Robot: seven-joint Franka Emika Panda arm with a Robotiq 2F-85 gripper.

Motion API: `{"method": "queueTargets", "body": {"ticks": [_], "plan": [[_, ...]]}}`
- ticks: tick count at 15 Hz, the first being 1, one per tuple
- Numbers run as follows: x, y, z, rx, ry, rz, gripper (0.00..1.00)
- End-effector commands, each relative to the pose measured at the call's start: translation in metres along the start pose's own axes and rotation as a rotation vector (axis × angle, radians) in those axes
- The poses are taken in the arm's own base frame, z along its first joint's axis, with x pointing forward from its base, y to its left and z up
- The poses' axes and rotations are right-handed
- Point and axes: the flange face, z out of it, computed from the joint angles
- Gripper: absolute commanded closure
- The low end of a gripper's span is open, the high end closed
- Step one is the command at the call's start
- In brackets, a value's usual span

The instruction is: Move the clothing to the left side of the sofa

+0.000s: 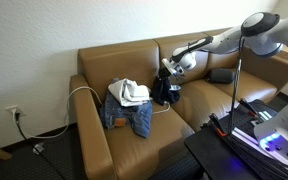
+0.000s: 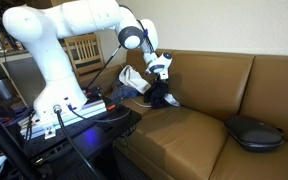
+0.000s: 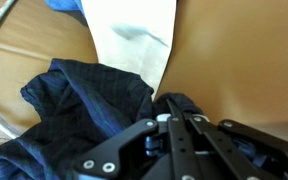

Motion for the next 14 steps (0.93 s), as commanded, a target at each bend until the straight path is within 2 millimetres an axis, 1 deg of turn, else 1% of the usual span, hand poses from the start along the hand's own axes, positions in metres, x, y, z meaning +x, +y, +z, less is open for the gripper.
{"method": "queueTargets", "body": {"ticks": [1, 2, 3, 7, 9, 11, 12, 13, 14], "plan": [[0.023, 0.063, -0.005, -0.046, -0.076, -0.036, 0.99], [0.015, 0.061, -0.006, -0.051, -0.113, -0.066, 0.99], [0.012, 0.061, -0.004, -0.055, -0.118, -0.083, 0.99], [0.007, 0.056, -0.009, -0.021, -0.089, -0.127, 0.99], [0.007, 0.053, -0.012, 0.004, -0.062, -0.144, 0.99], [0.014, 0.055, -0.009, -0.007, -0.032, -0.15, 0.99], [0.012, 0.054, -0.01, 0.0, -0.04, -0.15, 0.99], [-0.002, 0.0, 0.002, 0.001, 0.001, -0.003, 0.97], [0.001, 0.009, 0.004, -0.02, -0.017, -0.035, 0.97]]}}
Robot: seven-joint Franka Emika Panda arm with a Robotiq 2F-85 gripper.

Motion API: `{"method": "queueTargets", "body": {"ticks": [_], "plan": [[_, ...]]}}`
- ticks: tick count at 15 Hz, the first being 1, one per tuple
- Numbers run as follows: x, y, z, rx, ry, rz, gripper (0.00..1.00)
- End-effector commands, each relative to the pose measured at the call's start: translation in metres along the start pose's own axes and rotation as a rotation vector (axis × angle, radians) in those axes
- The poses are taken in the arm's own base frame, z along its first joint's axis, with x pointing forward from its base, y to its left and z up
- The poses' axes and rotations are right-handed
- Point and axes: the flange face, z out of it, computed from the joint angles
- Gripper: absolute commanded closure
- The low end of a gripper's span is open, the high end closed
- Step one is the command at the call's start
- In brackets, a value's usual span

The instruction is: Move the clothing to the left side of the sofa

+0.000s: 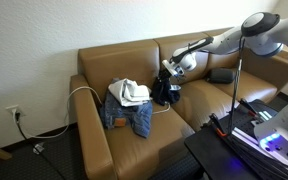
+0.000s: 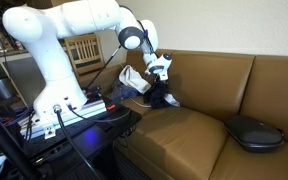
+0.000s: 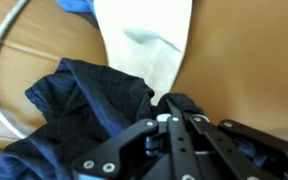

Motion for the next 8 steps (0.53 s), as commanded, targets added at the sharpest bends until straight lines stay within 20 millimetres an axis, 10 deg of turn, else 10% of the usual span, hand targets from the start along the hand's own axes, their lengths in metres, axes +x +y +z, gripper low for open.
{"method": "queueTargets", "body": {"ticks": [1, 4, 8], "plan": [[0.005, 0.016, 0.003, -0.014, -0.022, -0.022, 0.97], [0.032, 0.039, -0.011, -0.012, 0.027, -0.05, 0.99], [-0.016, 0.007, -0.028, 0.079, -0.046, -0.246, 0.99]]}}
